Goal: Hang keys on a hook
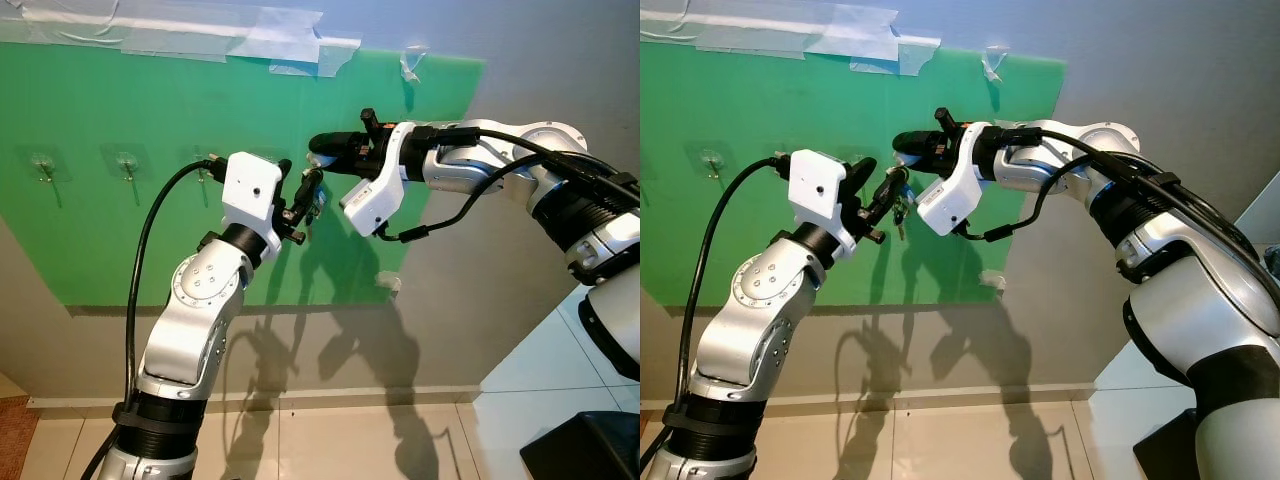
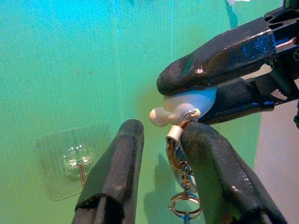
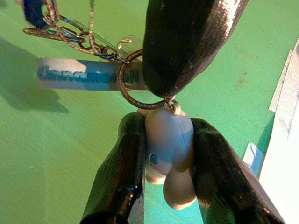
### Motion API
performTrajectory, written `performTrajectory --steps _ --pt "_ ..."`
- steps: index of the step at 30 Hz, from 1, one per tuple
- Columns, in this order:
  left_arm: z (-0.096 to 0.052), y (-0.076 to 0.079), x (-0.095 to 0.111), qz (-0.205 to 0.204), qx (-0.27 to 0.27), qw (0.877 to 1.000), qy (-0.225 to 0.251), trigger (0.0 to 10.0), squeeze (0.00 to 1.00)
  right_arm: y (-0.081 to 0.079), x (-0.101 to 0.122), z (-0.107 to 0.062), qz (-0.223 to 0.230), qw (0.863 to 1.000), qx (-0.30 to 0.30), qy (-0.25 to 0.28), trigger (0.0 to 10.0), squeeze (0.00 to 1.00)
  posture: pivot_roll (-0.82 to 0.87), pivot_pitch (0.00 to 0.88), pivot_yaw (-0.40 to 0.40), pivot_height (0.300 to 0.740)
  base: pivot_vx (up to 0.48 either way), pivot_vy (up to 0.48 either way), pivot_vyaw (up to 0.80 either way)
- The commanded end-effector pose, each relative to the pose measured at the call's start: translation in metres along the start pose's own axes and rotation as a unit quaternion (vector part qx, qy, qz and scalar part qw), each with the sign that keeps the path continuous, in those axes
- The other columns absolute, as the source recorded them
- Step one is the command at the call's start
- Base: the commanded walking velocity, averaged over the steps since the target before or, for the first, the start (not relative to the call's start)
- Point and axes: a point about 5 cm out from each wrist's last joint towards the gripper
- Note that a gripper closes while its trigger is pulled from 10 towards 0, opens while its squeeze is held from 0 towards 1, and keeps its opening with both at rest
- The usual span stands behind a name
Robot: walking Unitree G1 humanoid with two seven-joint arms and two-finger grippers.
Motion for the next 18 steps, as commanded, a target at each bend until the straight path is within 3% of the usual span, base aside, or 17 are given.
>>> performTrajectory --steps 1,18 --pt "0.0030 0.0011 0.0075 0.004 -0.007 1.000 0.017 0.0 0.00 0.0133 -0.0038 -0.0026 -0.006 1.000 -0.018 -0.003 0.0 0.00 -0.08 0.000 -0.026 0.740 0.000 0.000 0.00" --pt "0.0034 0.0046 0.0086 -0.025 -0.022 0.999 0.027 0.0 0.00 0.0133 -0.0044 -0.0032 -0.003 1.000 -0.018 -0.004 0.0 0.00 -0.08 0.000 -0.026 0.740 0.000 0.000 0.00"
Point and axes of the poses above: a point about 5 cm out from each wrist's last joint towards the gripper, its own z axis pointing out of the wrist towards the gripper, its own x axis along the axis of the wrist's last joint, y = z × x, and after that the axes turned 6 degrees about z, right-handed
